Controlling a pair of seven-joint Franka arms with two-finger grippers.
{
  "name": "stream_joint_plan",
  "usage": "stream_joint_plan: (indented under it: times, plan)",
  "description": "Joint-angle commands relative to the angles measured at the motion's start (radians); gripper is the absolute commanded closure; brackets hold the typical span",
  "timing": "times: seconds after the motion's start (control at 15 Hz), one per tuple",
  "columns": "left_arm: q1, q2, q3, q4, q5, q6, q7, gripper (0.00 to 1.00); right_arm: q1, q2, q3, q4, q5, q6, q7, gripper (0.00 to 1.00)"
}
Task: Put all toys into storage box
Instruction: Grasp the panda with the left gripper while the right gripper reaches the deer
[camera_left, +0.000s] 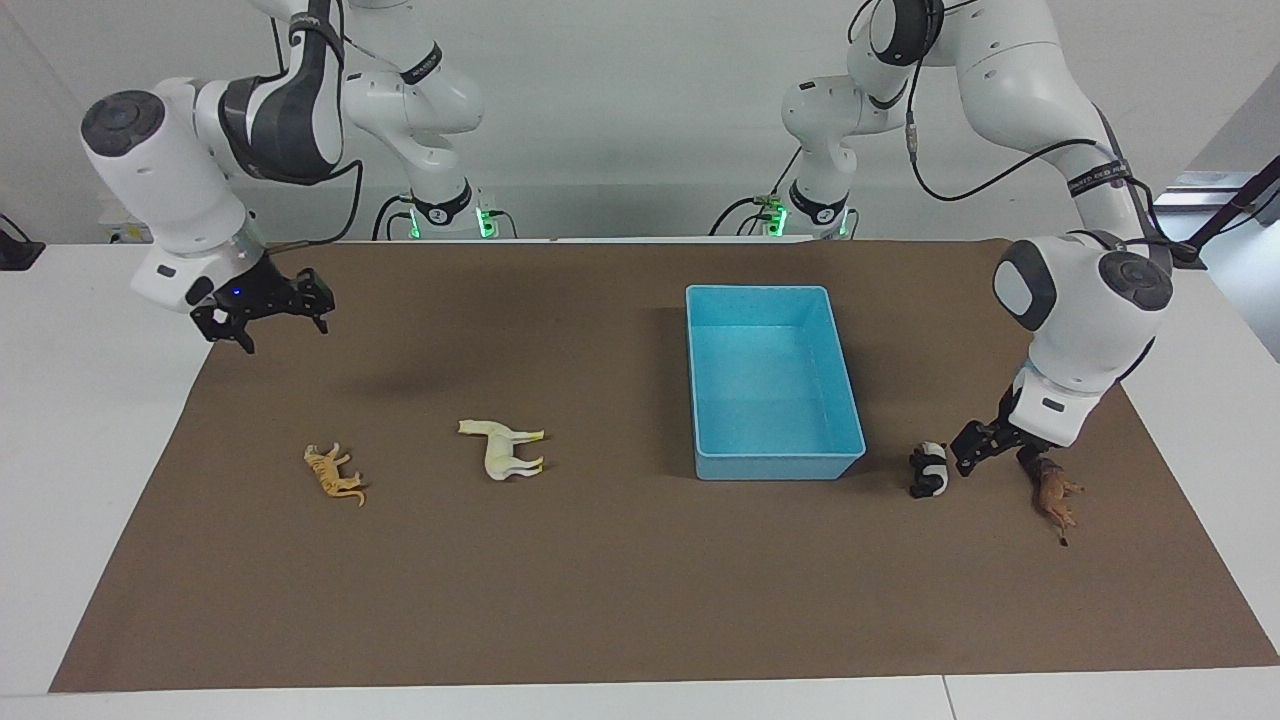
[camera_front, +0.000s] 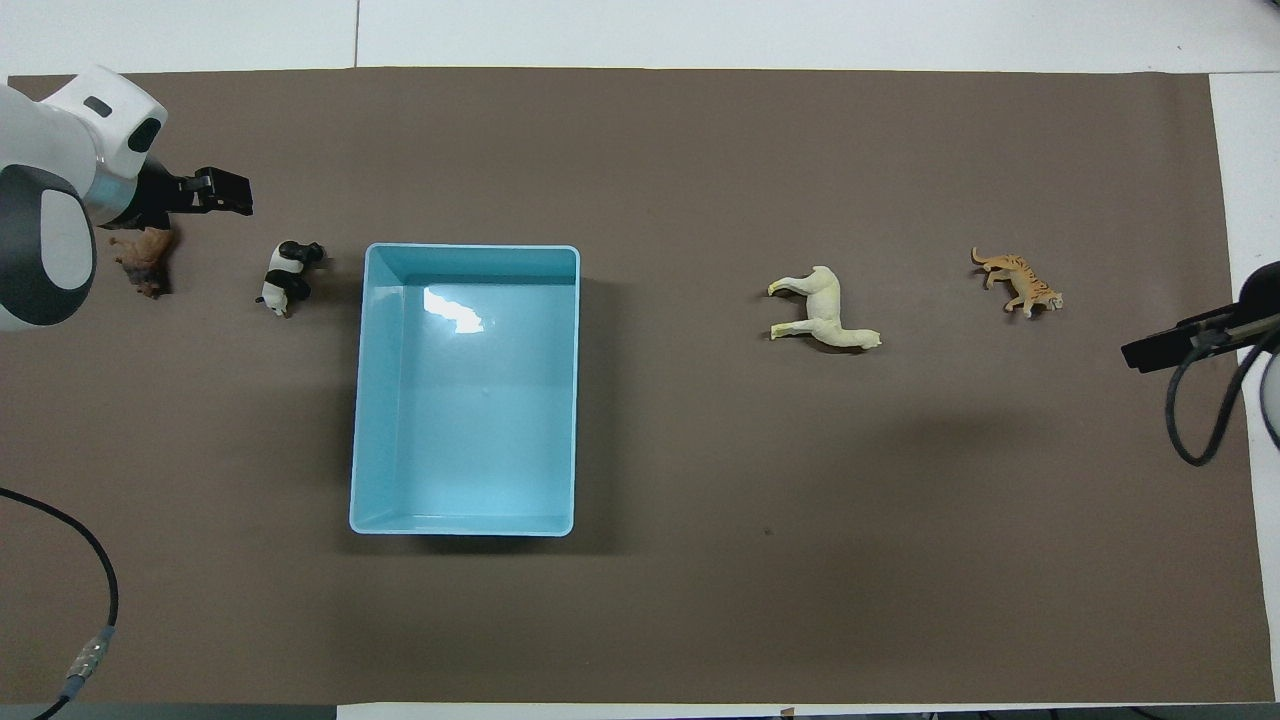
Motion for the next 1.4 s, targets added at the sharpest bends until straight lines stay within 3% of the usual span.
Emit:
stream_joint_plan:
  times: [0.0, 0.33, 0.67, 0.73, 0.8, 0.87, 1.13, 1.33]
  plan:
    - [-0.025, 0.004, 0.002, -0.03, 0.016, 0.025, 0.068, 0.0, -0.008, 0.067, 0.006, -0.001, -0.006, 0.118, -0.06, 0.0]
    - [-0.026, -0.015, 0.002, -0.195, 0.016, 0.187, 0.098, 0.0, 0.001, 0.169, 0.008, 0.0, -0.006, 0.271, -0.122, 0.0]
    - [-0.046, -0.007, 0.003, -0.228, 0.016, 0.229, 0.116, 0.0, -0.009, 0.285, 0.008, 0.005, -0.004, 0.402, -0.304, 0.0]
    - [-0.043, -0.004, 0.003, -0.235, 0.016, 0.265, 0.116, 0.26, -0.014, 0.31, 0.008, 0.005, -0.003, 0.431, -0.333, 0.0]
    - [-0.034, -0.002, 0.003, -0.237, 0.016, 0.282, 0.117, 0.8, -0.014, 0.324, 0.009, 0.005, -0.003, 0.457, -0.341, 0.0]
    - [-0.03, -0.002, 0.005, -0.233, 0.016, 0.275, 0.114, 1.0, -0.009, 0.327, 0.009, 0.005, 0.0, 0.457, -0.34, 0.0]
    - [-0.01, -0.002, 0.005, -0.196, 0.013, 0.231, 0.114, 1.0, -0.012, 0.345, 0.009, 0.002, 0.049, 0.46, -0.339, 0.0]
    - [-0.01, -0.015, 0.005, -0.072, 0.01, 0.052, 0.112, 1.0, -0.014, 0.353, 0.008, -0.007, 0.055, 0.465, -0.347, 0.0]
